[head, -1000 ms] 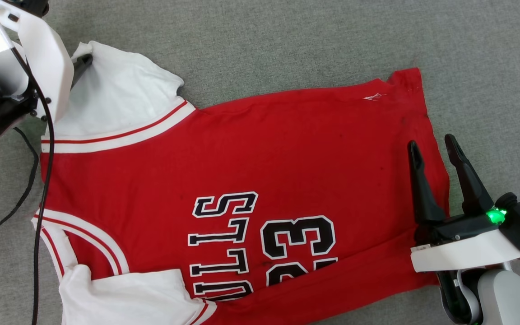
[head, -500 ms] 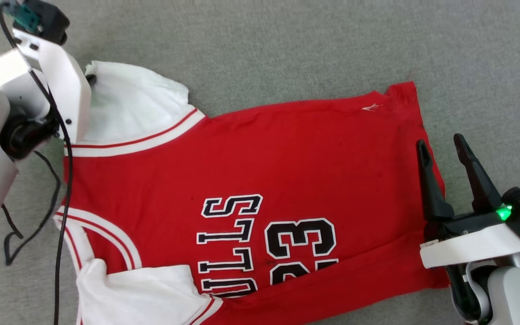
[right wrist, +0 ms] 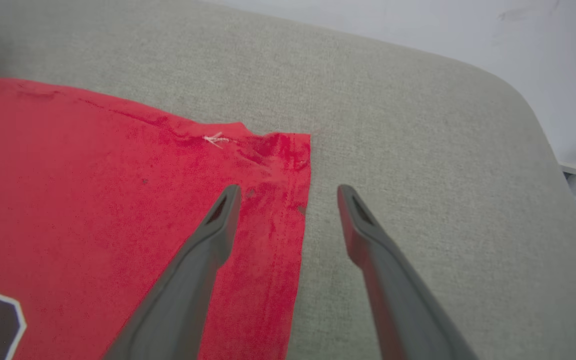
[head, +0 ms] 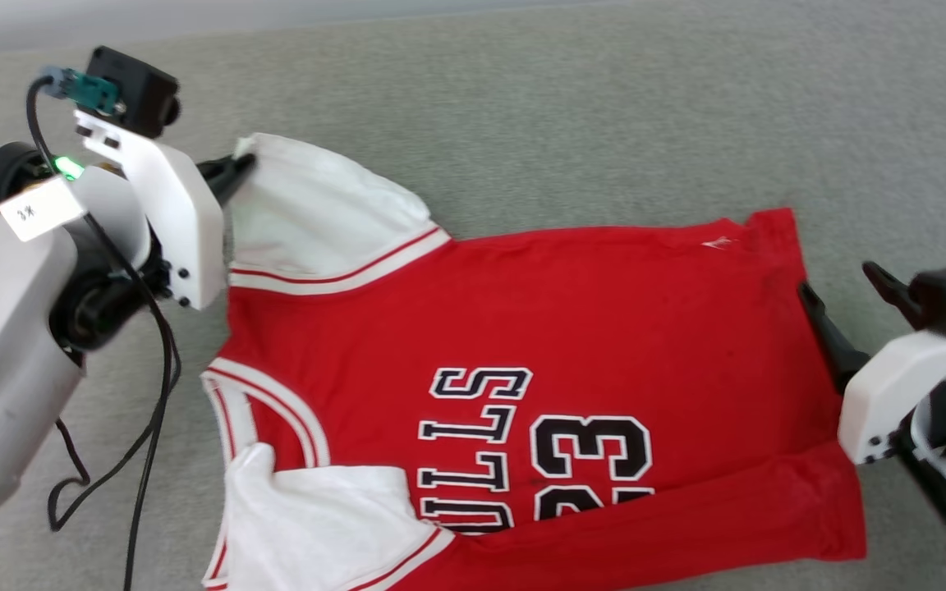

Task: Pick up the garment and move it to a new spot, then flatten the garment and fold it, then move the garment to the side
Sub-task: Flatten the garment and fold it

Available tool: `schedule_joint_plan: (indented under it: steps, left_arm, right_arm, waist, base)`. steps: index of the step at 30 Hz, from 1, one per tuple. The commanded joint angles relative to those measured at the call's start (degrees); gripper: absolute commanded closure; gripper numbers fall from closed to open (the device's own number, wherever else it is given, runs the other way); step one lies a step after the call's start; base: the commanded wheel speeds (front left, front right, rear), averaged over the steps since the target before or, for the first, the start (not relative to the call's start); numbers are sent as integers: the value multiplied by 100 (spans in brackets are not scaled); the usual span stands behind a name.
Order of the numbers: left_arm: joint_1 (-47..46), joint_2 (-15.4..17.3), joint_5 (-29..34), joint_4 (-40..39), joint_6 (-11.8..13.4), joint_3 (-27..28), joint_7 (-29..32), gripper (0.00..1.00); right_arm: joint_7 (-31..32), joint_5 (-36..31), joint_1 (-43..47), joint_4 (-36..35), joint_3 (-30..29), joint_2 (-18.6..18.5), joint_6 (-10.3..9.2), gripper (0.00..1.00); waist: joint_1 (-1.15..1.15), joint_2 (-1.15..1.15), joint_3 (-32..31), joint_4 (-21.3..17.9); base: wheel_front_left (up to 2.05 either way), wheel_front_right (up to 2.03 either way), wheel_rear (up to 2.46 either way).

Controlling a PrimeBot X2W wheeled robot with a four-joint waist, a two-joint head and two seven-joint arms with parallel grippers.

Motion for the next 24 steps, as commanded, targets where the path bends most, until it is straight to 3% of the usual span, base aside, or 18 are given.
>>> schedule_joint_plan:
  steps: [1, 12, 24]
  left_arm:
    - [201, 58, -37, -396, 65, 1, -25, 100]
    - [605, 489, 122, -2097, 556, -25, 18, 100]
    - [721, 570, 218, -2733, 785, -51, -5, 100]
  right_arm:
    - [542, 5, -272, 182, 98, -294, -9, 0]
    - [2214, 641, -1310, 941, 369, -914, -9, 0]
    - [2541, 951, -2034, 1715, 1062, -1254, -9, 0]
  waist:
    - [1, 0, -64, 207]
    - [1, 0, 252, 567]
    - [1, 0, 597, 888]
  base:
    - [0, 0, 0]
    - [0, 0, 0]
    - [0, 0, 0]
